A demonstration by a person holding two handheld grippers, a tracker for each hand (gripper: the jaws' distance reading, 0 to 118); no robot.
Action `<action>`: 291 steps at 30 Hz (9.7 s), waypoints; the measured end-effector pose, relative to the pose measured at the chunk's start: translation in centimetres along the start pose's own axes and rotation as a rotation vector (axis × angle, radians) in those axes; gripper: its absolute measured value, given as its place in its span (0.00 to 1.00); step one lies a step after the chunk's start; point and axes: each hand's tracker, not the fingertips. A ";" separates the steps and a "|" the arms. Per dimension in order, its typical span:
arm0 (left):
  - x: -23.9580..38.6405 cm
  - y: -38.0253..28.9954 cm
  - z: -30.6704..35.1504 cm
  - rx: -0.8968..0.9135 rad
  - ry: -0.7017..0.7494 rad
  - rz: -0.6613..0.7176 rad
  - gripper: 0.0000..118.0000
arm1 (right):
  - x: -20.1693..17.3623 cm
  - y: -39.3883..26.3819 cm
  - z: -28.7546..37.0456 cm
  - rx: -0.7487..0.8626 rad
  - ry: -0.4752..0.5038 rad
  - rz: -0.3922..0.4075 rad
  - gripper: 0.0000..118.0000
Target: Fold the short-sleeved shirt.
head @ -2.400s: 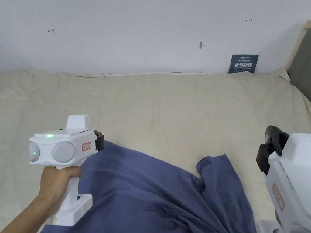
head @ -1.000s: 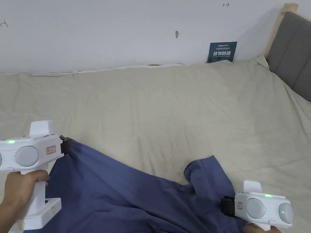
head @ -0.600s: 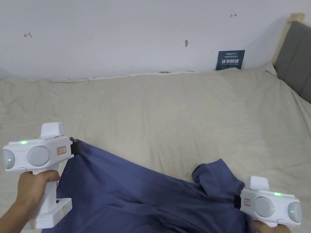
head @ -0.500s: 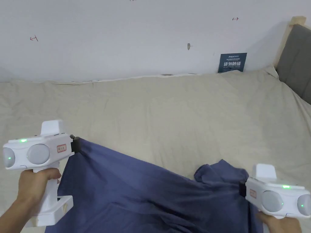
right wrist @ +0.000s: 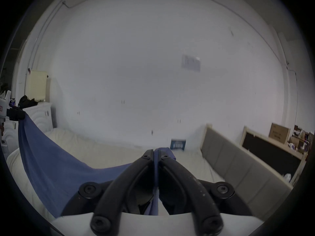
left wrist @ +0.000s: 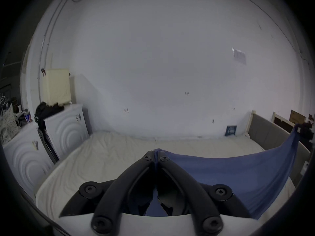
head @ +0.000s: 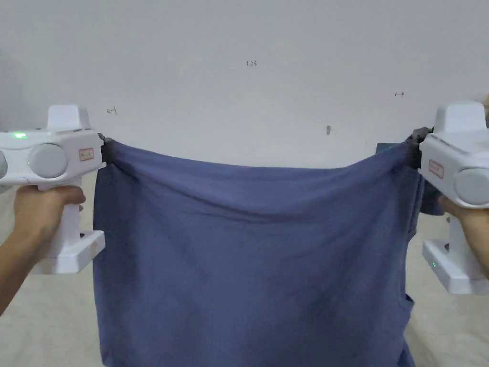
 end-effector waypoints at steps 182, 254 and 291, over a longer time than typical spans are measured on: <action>-3.5 -33.3 6.8 -0.462 0.060 0.107 0.06 | -5.1 -29.6 7.3 -0.494 0.075 -0.162 0.06; -2.7 -30.6 5.5 -0.510 0.072 0.011 1.00 | -7.6 -21.5 16.4 -0.141 0.011 -0.078 0.01; -3.5 -34.2 4.7 -0.618 0.021 0.070 0.07 | -6.3 -36.4 7.1 -0.837 0.070 -0.264 0.14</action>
